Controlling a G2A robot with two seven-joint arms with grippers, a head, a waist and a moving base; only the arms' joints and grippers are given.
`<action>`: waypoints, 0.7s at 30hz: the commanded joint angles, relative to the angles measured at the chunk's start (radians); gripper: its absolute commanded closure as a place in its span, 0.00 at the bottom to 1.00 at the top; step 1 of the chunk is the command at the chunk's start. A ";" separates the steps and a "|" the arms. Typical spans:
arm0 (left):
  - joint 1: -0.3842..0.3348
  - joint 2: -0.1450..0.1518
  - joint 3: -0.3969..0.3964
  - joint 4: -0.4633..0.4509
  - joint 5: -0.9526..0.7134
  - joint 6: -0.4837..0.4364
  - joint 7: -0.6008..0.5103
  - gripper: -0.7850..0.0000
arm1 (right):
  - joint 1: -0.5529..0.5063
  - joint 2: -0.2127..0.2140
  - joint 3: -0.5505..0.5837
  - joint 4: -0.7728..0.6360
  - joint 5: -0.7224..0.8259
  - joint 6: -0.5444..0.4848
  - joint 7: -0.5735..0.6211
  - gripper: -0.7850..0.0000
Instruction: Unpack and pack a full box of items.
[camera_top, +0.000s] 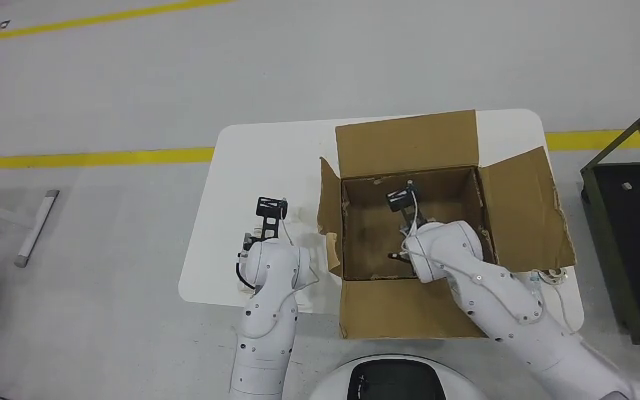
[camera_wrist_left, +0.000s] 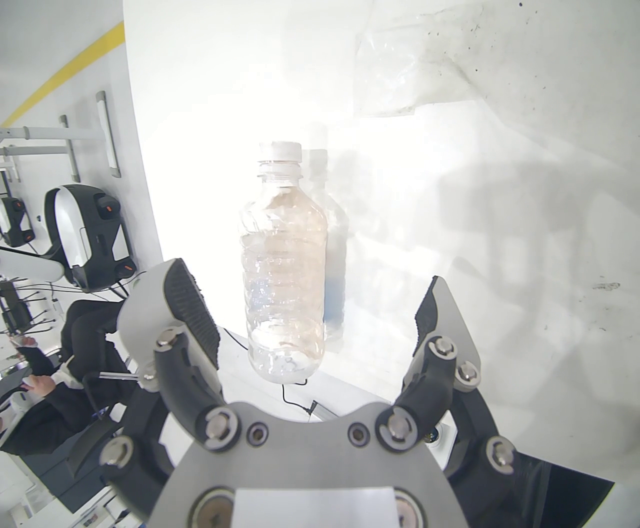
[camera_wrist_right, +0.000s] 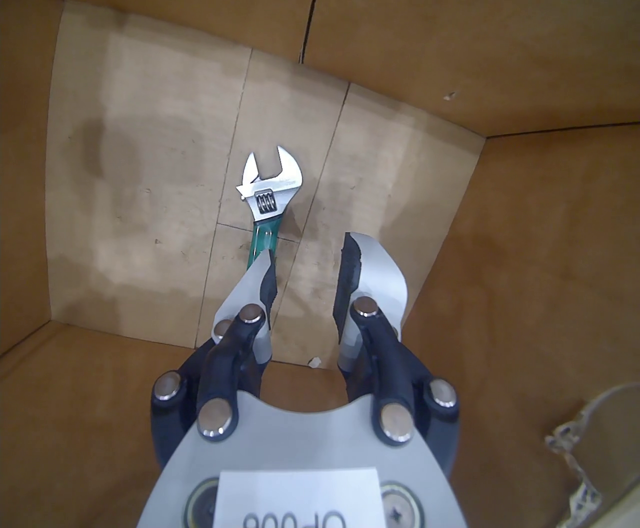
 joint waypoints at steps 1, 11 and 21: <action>0.000 0.000 0.000 0.000 0.000 0.000 0.000 0.00 | -0.001 -0.006 -0.003 0.010 0.009 0.000 0.000 0.61; 0.000 0.000 0.000 0.000 0.000 0.000 0.000 0.00 | 0.006 -0.027 -0.004 0.070 0.023 -0.012 -0.018 0.61; 0.000 0.000 0.000 0.000 0.000 0.000 0.000 0.00 | 0.010 -0.044 0.006 0.117 0.035 -0.027 -0.029 0.61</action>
